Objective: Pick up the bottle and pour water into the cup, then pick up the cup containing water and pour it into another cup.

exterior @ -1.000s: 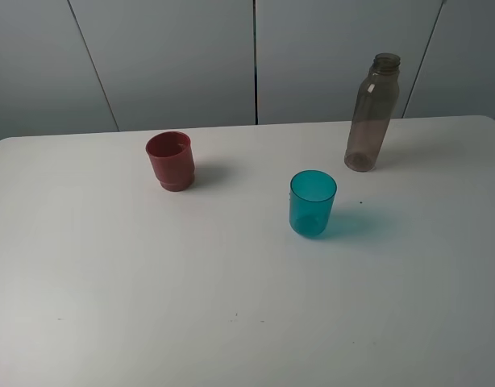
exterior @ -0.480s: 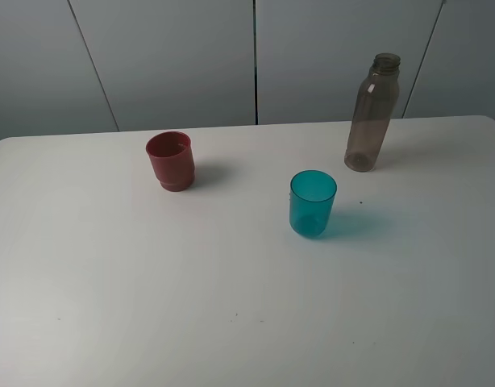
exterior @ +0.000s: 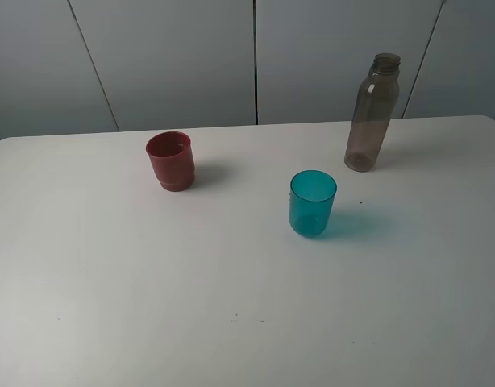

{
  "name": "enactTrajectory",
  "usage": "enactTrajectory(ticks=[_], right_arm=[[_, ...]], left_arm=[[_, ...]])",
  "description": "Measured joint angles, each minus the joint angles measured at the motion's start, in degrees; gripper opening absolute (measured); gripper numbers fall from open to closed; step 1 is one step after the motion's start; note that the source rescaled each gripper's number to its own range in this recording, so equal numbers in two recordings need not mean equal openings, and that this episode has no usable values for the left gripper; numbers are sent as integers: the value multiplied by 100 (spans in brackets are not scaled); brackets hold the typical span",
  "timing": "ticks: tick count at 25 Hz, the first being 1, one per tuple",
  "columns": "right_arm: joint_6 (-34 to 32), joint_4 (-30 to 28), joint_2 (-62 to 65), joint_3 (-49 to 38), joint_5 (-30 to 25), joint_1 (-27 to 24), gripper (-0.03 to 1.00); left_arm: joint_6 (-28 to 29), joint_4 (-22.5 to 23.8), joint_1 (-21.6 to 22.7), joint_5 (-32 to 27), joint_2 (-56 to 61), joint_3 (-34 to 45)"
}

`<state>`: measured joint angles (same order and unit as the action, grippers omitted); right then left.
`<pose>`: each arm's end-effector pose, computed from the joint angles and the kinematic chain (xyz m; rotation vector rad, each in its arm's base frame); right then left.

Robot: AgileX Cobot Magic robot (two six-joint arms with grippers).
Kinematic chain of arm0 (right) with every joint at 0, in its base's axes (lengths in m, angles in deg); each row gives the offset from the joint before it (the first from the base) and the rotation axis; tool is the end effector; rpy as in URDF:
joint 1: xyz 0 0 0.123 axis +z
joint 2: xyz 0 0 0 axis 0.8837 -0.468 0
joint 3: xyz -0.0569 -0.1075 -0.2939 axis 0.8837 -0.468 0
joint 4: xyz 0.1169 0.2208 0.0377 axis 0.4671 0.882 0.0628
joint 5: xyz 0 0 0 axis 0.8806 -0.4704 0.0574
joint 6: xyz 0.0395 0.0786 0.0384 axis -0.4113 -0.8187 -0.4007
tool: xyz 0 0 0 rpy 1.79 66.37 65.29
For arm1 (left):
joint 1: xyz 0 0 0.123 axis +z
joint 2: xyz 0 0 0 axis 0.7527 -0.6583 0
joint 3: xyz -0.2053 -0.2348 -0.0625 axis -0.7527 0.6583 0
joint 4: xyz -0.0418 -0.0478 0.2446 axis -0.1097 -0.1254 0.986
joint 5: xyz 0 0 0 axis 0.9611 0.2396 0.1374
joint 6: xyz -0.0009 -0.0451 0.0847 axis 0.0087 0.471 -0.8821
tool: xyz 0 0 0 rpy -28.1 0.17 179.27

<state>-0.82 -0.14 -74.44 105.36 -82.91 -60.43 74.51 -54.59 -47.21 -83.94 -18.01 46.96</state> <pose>-0.0363 -0.0062 0.2766 0.0681 2.0627 0.0020 -0.0363 0.0004 0.2763 -0.0499 2.0539 0.0256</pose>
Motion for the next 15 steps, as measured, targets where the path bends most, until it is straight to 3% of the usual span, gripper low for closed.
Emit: enactTrajectory(ticks=[15], right_arm=[[-10,0,0,0,0,0,99]], left_arm=[[0,0,0,0,0,0]])
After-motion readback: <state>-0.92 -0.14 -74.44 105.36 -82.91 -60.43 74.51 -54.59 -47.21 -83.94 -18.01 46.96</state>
